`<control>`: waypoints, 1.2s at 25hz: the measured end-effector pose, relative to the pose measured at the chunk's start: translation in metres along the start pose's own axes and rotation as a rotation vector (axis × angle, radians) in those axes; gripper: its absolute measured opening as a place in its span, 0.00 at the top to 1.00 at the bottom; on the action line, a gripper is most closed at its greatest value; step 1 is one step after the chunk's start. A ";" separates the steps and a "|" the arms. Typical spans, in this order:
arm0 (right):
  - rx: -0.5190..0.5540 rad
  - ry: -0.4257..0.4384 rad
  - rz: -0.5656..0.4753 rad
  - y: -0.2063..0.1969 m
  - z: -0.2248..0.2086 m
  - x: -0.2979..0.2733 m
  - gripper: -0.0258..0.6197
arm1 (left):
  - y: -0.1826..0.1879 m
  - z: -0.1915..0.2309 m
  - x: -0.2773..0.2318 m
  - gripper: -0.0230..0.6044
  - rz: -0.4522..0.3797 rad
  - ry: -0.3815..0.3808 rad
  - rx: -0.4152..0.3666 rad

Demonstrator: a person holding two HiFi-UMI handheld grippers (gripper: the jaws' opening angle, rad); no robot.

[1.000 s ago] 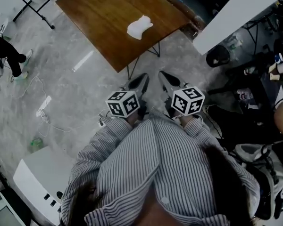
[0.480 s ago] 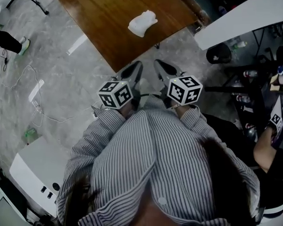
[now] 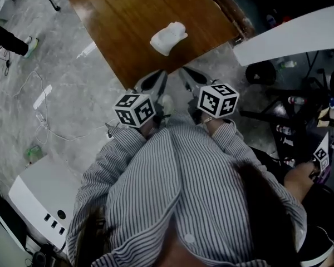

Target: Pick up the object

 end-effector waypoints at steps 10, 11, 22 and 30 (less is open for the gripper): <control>-0.111 0.006 0.084 0.022 -0.050 -0.044 0.87 | 0.007 0.028 -0.032 0.95 -0.010 0.088 0.039; -0.130 0.002 0.092 0.023 -0.054 -0.049 0.84 | 0.007 0.031 -0.034 0.96 -0.009 0.098 0.037; -0.558 0.016 0.080 0.018 -0.087 -0.093 0.73 | 0.003 0.057 -0.053 0.95 0.035 0.130 0.046; -0.842 -0.011 0.059 0.006 -0.111 -0.113 0.66 | 0.002 0.072 -0.057 0.95 0.048 0.149 0.074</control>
Point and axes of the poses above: the fingertips, and each gripper's own axes: x backward along the fingers, z to its left, y out of its top, the point moved 6 cm from there along x, backward along the fingers
